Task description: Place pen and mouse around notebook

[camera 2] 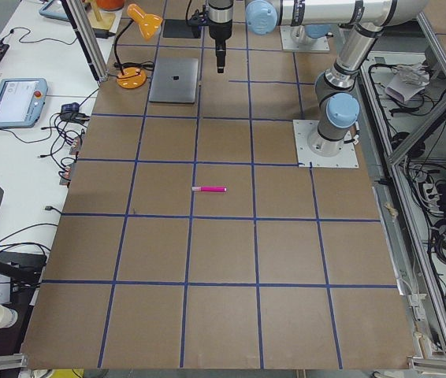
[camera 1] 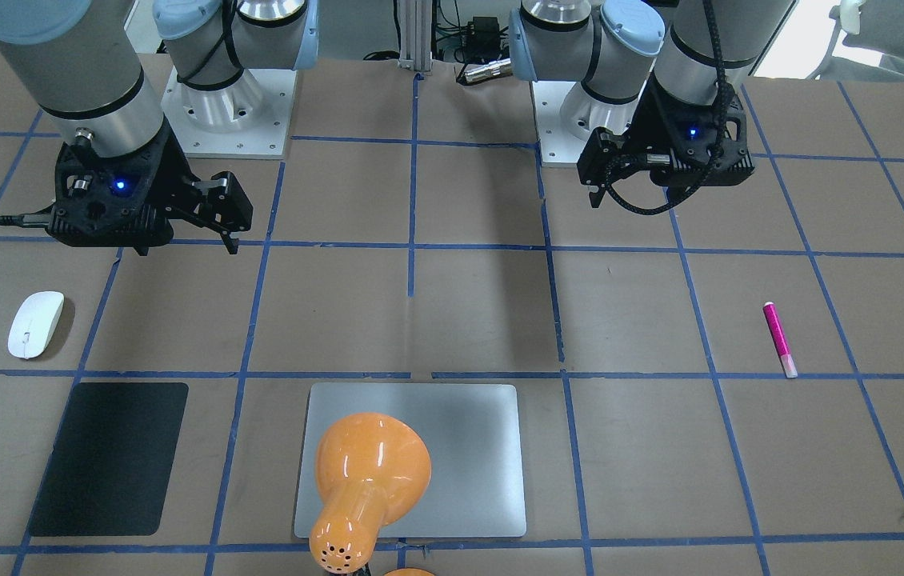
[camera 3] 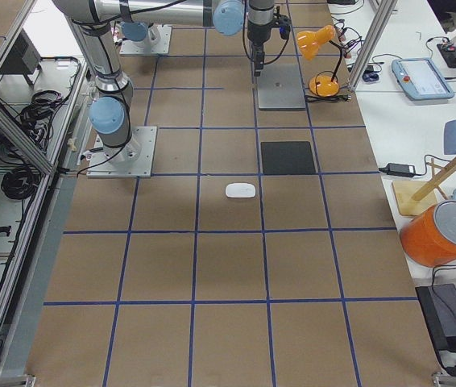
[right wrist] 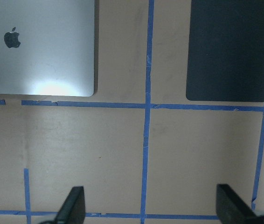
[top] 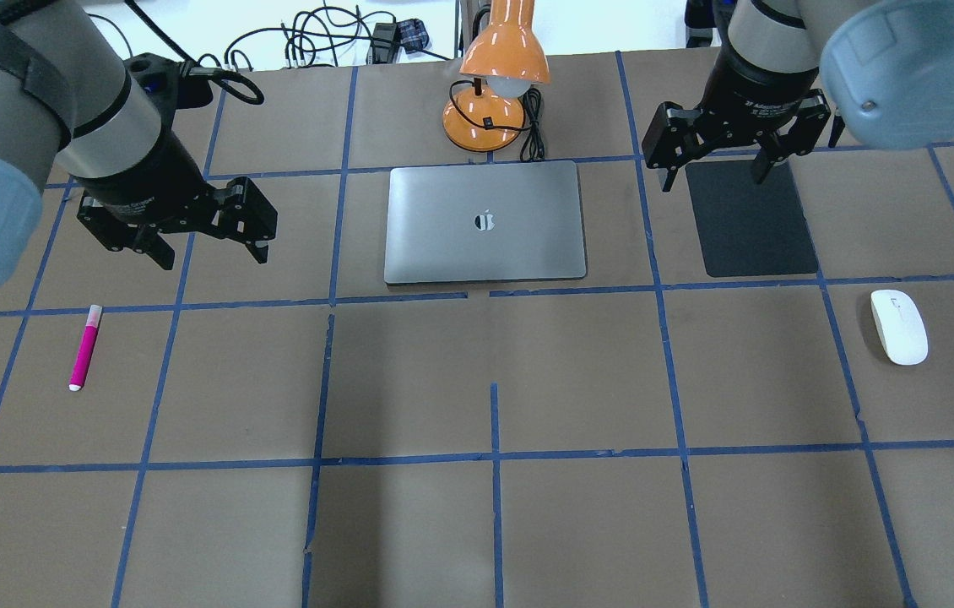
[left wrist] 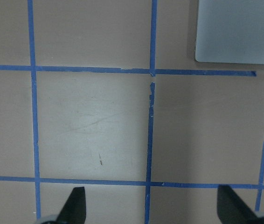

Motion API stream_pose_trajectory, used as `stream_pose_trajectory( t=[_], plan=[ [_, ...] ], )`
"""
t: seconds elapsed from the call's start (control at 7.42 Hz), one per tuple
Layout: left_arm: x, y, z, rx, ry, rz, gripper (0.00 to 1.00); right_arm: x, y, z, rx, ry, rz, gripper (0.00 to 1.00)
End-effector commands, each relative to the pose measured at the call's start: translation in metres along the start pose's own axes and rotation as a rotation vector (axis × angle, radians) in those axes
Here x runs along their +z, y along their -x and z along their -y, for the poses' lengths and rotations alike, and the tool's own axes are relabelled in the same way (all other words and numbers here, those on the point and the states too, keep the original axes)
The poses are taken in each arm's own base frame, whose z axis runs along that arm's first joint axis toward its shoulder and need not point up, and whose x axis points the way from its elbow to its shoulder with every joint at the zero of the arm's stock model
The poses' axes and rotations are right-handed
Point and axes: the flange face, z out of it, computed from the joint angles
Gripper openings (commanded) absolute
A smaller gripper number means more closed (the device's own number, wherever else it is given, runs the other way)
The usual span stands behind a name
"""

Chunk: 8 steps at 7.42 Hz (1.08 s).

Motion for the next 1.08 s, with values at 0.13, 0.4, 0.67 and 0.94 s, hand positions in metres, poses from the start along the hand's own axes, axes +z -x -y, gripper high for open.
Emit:
stream_pose_trajectory(
  t=[0.13,0.4,0.67,0.94],
  plan=[
    [0.004,0.002,0.004,0.006,0.009,0.001,1.00,0.002,0.000,-0.001,0.000,0.005,-0.001,1.00],
    [0.010,0.002,0.007,0.007,0.020,-0.001,1.00,0.028,-0.012,-0.010,-0.065,0.054,-0.020,1.00],
    [0.009,0.005,0.007,0.002,0.017,0.007,1.00,0.043,-0.094,-0.004,0.103,0.078,-0.032,1.00],
    [0.017,0.005,0.003,-0.001,0.022,-0.001,1.00,0.100,-0.209,-0.017,0.224,0.134,-0.002,1.00]
  ],
)
